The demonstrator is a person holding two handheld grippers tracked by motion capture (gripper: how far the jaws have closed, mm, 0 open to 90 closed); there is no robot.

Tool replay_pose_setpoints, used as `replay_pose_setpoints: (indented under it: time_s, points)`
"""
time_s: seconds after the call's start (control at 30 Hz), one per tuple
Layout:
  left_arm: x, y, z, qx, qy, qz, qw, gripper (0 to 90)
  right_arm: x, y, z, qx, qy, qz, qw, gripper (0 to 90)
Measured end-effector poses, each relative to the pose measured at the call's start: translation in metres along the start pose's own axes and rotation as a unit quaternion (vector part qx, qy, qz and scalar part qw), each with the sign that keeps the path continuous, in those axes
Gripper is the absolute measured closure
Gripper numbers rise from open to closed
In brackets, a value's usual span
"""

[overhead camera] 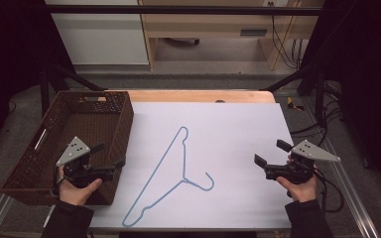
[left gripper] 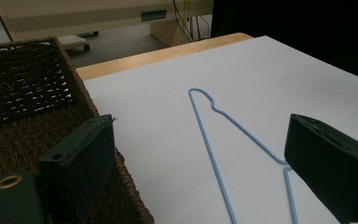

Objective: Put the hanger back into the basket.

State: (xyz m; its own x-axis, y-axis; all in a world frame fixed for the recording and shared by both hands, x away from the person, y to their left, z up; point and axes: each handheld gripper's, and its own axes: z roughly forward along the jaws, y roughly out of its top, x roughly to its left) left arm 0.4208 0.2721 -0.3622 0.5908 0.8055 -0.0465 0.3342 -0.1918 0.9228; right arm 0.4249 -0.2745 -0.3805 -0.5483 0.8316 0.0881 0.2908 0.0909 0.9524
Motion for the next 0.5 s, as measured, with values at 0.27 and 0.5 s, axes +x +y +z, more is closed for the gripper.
replay_pose_setpoints:
  time_s: [0.27,0.5]
  points:
    - [-0.010,0.006,0.002,-0.002,-0.009,0.006,0.9999,9.8,0.003,-0.001,0.003,0.005,0.002,0.001,1.0000,2.6]
    - [-0.027,0.008,0.017,0.019,-0.024,0.024,0.9993,10.5,0.007,0.001,0.003,0.008,0.000,-0.009,0.9999,2.5]
